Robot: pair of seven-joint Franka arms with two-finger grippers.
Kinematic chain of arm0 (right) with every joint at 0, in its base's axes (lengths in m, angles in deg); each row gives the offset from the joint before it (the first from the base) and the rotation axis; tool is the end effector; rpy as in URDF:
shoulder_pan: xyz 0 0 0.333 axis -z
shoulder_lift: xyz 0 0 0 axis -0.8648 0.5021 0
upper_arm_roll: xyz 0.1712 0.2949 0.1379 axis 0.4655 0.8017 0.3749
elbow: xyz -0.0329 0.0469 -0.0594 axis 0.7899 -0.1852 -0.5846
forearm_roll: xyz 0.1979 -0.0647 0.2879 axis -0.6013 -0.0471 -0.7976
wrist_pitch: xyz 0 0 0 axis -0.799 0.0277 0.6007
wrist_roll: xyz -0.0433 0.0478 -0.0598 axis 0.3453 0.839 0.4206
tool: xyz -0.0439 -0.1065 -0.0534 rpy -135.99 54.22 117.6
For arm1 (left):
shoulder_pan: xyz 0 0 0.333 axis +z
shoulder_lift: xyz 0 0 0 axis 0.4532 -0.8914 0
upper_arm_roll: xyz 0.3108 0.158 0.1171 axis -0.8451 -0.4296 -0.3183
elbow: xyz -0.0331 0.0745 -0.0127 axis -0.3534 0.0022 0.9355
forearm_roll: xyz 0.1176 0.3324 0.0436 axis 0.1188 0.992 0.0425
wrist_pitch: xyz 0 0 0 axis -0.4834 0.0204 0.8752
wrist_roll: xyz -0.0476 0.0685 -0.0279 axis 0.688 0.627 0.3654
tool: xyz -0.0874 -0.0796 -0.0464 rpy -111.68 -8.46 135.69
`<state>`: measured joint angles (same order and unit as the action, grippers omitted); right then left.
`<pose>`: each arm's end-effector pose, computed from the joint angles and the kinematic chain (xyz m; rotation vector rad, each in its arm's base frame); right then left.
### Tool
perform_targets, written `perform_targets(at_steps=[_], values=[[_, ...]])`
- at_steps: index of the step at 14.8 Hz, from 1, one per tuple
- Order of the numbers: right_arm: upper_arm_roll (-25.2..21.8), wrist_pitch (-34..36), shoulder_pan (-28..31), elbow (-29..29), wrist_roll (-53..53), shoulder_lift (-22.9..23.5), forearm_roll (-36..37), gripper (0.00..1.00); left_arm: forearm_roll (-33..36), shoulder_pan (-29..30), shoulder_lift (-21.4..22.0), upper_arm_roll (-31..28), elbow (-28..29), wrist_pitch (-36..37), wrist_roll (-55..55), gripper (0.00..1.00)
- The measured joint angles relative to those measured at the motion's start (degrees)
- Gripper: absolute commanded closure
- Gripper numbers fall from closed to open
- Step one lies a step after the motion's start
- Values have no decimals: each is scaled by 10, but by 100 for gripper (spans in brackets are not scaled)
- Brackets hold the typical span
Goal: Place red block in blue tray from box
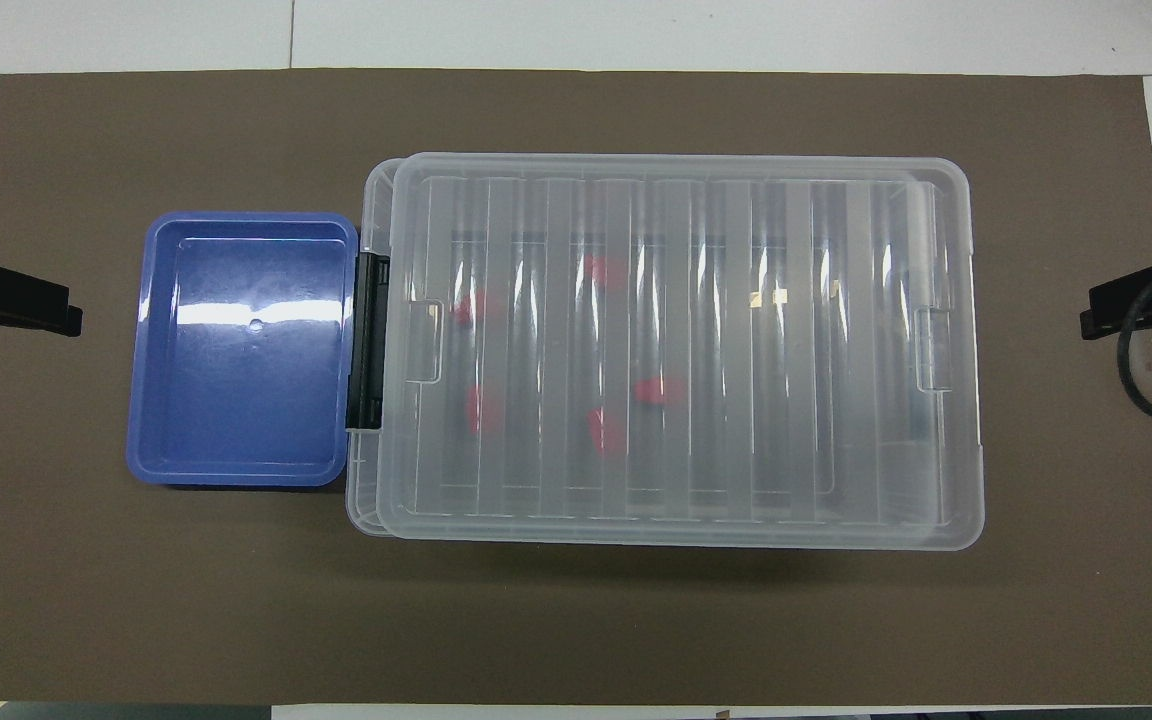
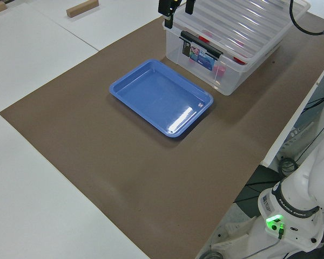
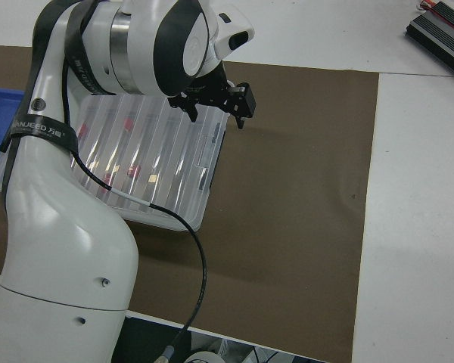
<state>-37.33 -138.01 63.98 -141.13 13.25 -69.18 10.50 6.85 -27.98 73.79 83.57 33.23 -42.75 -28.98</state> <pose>0.4948 -0.0234 0.6637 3.1129 -0.1106 -0.1190 0.4935 -0.0380 0.6681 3.1175 -0.1078 -0.0403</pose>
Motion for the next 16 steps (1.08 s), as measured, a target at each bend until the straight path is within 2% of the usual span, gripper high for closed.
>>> perform_targets(at_steps=[11,16], values=[[0,0,0,-2,0,0,-3,0,0,0,0,0,0,0,0,0],[8,-101,-16,-55,-4,-3,-21,0,0,0,0,0,0,0,0,0]])
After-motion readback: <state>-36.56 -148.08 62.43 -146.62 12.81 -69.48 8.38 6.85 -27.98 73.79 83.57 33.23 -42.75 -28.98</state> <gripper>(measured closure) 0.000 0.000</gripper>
